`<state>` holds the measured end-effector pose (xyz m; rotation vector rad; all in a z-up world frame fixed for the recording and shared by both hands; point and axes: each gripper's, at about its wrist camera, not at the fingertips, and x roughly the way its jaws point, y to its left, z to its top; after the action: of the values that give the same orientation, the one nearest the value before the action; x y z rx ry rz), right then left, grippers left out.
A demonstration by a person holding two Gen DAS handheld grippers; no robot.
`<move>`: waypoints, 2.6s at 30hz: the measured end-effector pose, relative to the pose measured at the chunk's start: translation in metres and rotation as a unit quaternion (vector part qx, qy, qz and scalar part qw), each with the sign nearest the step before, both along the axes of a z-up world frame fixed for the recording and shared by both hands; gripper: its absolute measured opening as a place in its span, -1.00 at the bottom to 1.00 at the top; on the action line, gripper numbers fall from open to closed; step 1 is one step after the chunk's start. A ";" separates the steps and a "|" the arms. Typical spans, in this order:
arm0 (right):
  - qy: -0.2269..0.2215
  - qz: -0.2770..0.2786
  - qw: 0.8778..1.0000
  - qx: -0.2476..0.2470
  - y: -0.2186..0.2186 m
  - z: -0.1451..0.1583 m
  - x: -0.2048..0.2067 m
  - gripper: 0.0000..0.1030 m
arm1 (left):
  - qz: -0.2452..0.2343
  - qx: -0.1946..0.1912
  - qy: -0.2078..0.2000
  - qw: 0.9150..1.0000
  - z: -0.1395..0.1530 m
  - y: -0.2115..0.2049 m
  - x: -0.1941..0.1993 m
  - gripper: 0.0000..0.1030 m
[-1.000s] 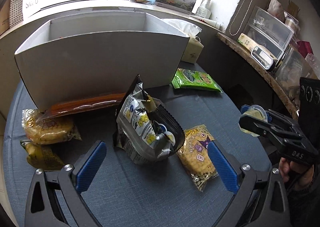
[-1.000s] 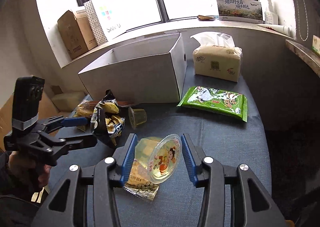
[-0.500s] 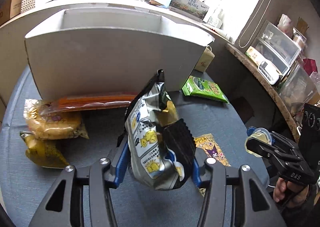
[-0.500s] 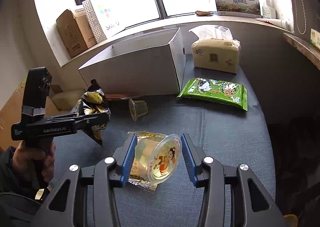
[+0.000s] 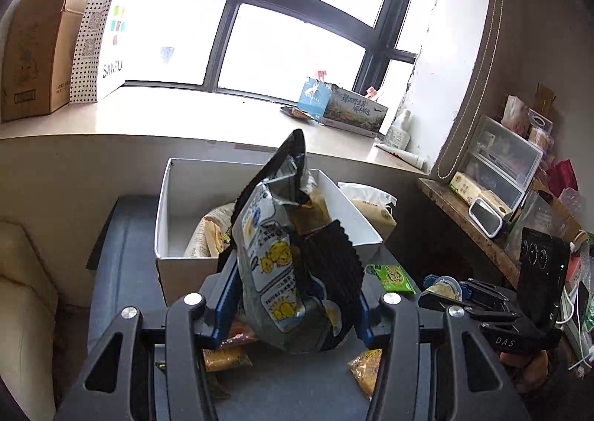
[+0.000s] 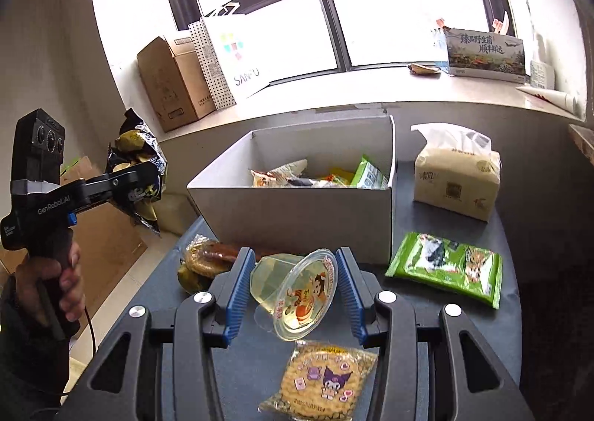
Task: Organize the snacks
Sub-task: 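Carry the jelly cup and silver-black bag into the white box and release both, then move both tools back toward the remaining snacks, then grasp the long orange stick snack pack with the right gripper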
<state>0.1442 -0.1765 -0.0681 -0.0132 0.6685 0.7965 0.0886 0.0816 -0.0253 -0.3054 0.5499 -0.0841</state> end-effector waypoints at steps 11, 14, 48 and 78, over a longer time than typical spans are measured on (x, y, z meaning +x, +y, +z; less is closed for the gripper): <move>-0.017 0.006 0.999 -0.029 0.086 0.036 0.093 -0.04 | 0.030 0.030 0.035 0.998 0.005 0.042 0.099 0.09; -0.017 -0.007 0.999 -0.047 0.097 0.036 0.114 -0.03 | 0.037 0.024 0.044 0.998 -0.001 0.052 0.117 0.22; -0.002 -0.021 1.000 -0.020 -0.009 -0.016 -0.018 1.00 | -0.021 0.019 0.031 0.999 -0.041 -0.014 -0.046 1.00; -0.151 0.139 0.932 -0.299 0.169 -0.094 -0.009 1.00 | 0.018 -0.019 0.048 0.999 -0.069 0.010 -0.106 1.00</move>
<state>0.1351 -0.0075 -0.1623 -0.7868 0.5991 0.8127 -0.0175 0.0920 -0.0945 -0.3568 0.6381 -0.0445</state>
